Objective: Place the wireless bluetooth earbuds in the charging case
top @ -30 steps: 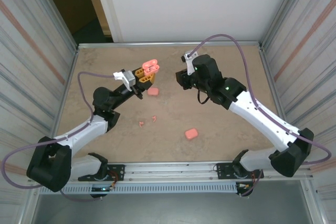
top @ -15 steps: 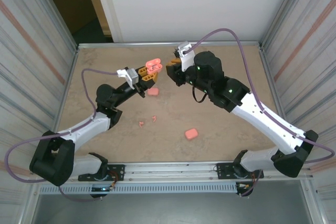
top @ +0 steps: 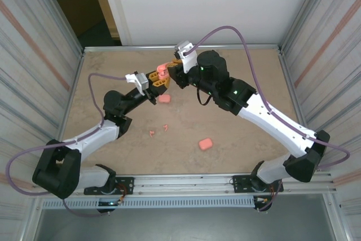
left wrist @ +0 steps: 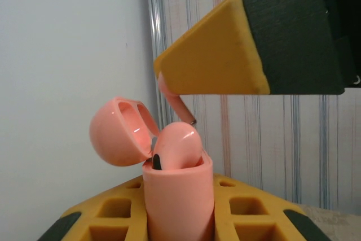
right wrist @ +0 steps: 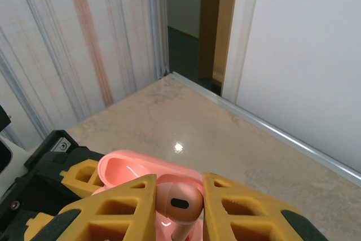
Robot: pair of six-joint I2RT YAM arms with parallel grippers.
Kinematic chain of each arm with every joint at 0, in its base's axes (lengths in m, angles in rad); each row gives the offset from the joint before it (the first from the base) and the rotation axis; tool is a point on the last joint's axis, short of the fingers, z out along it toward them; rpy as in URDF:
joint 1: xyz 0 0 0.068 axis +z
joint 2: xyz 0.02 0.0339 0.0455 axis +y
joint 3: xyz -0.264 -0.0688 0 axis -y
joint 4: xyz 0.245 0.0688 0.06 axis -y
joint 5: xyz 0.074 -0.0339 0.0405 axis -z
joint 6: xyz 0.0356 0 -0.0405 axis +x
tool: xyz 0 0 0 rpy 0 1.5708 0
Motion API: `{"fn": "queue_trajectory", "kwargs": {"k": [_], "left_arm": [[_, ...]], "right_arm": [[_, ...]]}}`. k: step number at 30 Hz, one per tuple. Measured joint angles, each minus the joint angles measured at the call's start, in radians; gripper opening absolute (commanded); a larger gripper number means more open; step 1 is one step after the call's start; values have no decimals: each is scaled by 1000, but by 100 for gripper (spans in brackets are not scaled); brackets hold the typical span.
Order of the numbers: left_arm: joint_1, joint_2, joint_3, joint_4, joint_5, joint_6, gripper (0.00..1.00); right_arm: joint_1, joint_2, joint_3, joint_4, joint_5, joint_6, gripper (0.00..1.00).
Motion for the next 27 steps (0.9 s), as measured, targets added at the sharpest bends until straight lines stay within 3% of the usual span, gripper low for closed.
{"fn": "queue_trajectory", "kwargs": {"k": [27], "left_arm": [[-5,7,5,4,3,-16,0]], "right_arm": [[3,8,-32,7,30,-13,23]]}}
